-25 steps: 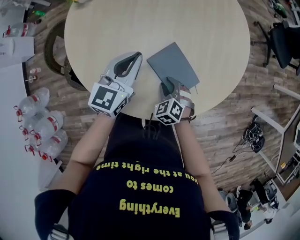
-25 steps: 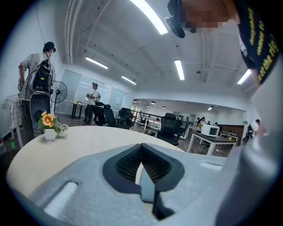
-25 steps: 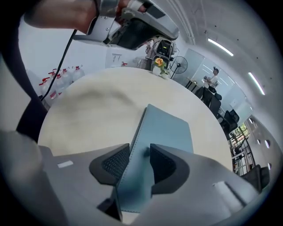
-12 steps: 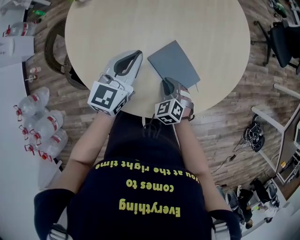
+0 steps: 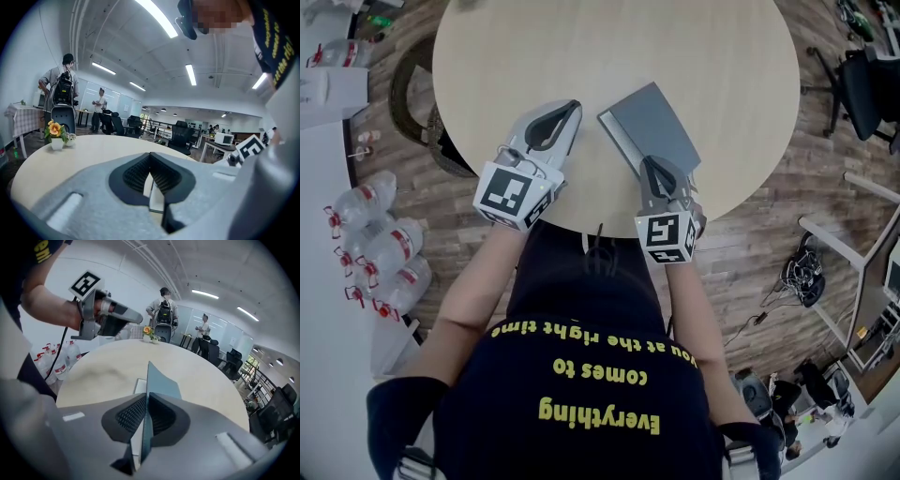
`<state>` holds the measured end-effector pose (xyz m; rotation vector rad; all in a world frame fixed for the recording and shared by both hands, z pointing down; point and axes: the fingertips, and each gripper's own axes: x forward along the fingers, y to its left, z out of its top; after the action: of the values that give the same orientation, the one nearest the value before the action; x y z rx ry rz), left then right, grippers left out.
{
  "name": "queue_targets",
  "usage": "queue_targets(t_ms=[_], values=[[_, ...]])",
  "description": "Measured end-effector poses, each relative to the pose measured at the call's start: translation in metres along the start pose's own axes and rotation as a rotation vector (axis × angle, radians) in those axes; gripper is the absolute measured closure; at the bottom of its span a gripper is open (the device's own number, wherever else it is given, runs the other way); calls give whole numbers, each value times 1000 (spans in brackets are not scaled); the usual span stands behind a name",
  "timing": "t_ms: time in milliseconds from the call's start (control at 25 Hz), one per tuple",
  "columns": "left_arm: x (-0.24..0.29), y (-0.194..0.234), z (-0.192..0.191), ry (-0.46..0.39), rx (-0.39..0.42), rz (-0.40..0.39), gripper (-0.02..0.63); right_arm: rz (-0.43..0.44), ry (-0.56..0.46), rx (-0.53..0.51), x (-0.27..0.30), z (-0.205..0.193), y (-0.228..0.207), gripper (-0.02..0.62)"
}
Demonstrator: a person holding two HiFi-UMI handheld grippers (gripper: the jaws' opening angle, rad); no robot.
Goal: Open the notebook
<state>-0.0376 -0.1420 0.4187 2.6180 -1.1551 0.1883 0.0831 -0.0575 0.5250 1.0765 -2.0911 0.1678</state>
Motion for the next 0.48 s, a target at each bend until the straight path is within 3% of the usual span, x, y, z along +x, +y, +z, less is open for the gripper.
queue_targets(t_ms=[240, 480], values=[[6, -5, -8, 18, -3, -20, 603, -87, -34, 35, -24, 19, -53, 565], [18, -18, -20, 56, -5, -63, 603, -167, -67, 140, -30, 22, -112, 562]])
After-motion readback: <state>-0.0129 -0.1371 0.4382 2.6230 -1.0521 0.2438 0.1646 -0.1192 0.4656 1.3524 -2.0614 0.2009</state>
